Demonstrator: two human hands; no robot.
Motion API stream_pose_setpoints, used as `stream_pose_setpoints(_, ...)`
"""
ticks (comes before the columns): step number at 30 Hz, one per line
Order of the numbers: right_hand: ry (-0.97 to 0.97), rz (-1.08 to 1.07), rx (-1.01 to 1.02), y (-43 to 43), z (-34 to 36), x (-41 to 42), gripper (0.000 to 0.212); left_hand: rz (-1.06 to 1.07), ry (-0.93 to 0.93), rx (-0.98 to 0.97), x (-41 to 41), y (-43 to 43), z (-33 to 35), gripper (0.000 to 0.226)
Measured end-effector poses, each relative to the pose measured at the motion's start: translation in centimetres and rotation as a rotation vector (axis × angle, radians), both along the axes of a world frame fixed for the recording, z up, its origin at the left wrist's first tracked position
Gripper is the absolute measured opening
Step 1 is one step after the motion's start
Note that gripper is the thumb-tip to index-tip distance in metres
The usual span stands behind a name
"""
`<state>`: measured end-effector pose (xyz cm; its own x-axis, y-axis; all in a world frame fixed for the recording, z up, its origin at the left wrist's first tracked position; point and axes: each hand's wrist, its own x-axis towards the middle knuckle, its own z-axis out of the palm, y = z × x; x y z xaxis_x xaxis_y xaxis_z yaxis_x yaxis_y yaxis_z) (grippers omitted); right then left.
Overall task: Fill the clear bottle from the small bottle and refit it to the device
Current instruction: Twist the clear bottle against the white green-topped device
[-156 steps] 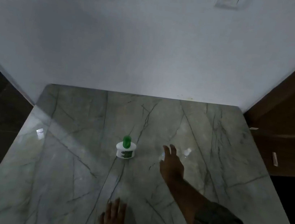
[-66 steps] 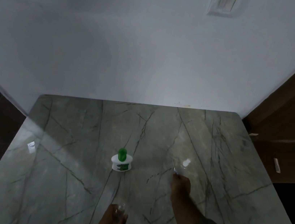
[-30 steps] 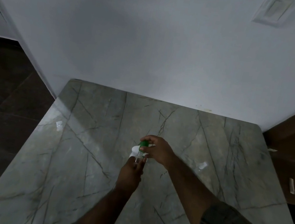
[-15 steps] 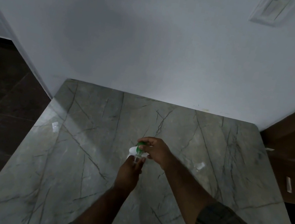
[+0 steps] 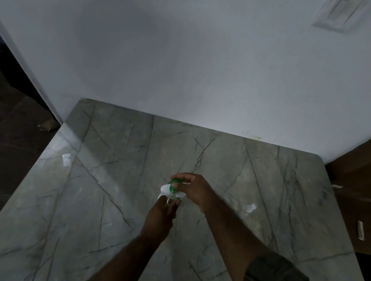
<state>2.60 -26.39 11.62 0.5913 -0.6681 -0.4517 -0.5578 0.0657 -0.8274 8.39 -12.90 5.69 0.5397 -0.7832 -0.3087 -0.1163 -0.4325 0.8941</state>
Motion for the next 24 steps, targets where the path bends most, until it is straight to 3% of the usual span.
stream_pose_setpoints(18,0.061,0.019,-0.075,0.1,-0.8,0.2,0.027,0.012,0.063,0.002,0.3,0.0,-1.9,0.01)
stream_pose_setpoints(24,0.039,0.064,0.008,-0.5,0.6,0.0,0.029,0.011,0.079,-0.05,0.3,-0.1,-1.0,0.014)
